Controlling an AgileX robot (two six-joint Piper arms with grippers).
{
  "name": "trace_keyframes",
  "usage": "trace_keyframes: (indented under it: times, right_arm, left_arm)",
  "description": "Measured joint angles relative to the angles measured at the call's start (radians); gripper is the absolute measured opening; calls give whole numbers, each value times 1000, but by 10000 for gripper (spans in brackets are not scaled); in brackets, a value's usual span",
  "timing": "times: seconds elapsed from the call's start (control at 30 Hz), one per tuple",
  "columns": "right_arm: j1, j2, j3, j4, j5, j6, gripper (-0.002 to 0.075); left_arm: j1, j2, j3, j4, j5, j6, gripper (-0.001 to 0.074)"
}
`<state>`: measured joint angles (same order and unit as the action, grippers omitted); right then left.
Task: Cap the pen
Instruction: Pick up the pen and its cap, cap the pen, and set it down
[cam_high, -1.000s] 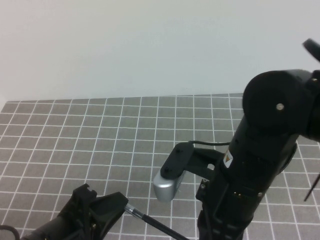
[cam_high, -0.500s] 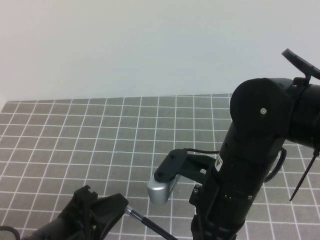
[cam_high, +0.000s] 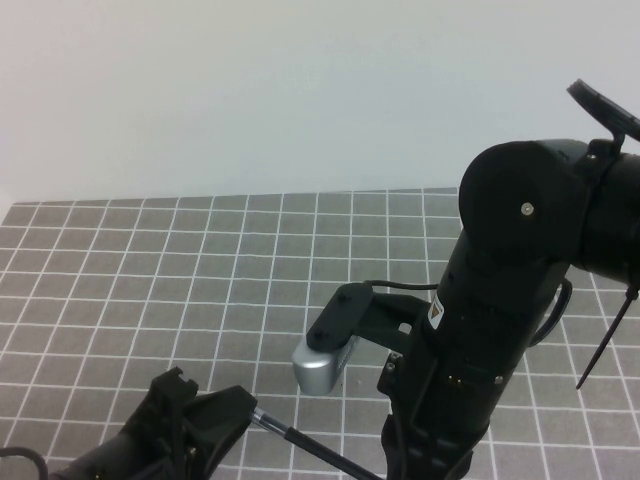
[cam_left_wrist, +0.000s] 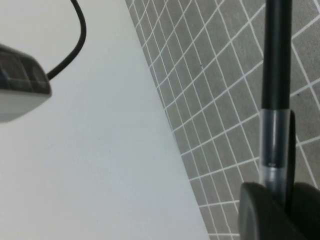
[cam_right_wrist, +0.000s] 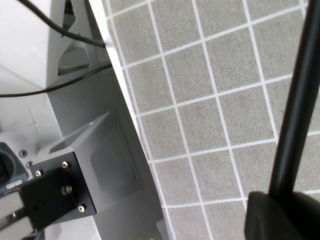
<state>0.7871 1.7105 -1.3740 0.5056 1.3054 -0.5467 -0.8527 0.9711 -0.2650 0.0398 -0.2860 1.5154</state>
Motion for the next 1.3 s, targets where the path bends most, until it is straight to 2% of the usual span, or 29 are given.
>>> trace_keyframes:
  times: [0.23,0.3,0.43,0.6,0.67,0.83,0.93,0.97,1.03,1.13,1.23,1.3]
  right_arm:
    - [0,0,0,-65,0,25,-3]
    - [0,0,0,-67,0,25,-3]
    - [0,0,0,-71,0,25,-3]
    - [0,0,0,-80,0,25,-3]
    - [0,0,0,-84,0,27,-3]
    - [0,0,0,-157,0,100,-3]
    - [-2,0,0,-245,-17,169,-3]
    - [-2,0,0,-281,-29,193,-3]
    - [-2,0,0,-347,-55,241,-3]
    - [-9,2,0,-425,-93,302,-3]
    - [-48,3,0,-420,-115,328,-3]
    - [-93,3,0,-396,-135,343,-3]
  left_arm:
    - [0,0,0,-91,-53,-94,5]
    - [0,0,0,-88,-55,-109,34]
    - [0,0,0,-93,-55,-123,165]
    - [0,0,0,-114,-83,-157,388]
    - [0,0,0,-128,-92,-157,414]
    - [0,0,0,-133,-121,-157,410]
    - [0,0,0,-192,-163,-157,377]
    - [0,0,0,-228,-180,-160,343]
    - [0,0,0,-297,-213,-190,222]
    - [0,0,0,-439,-255,-197,-1]
    - [0,0,-10,-592,-306,-197,1]
    - [0,0,-36,-757,-333,-192,1]
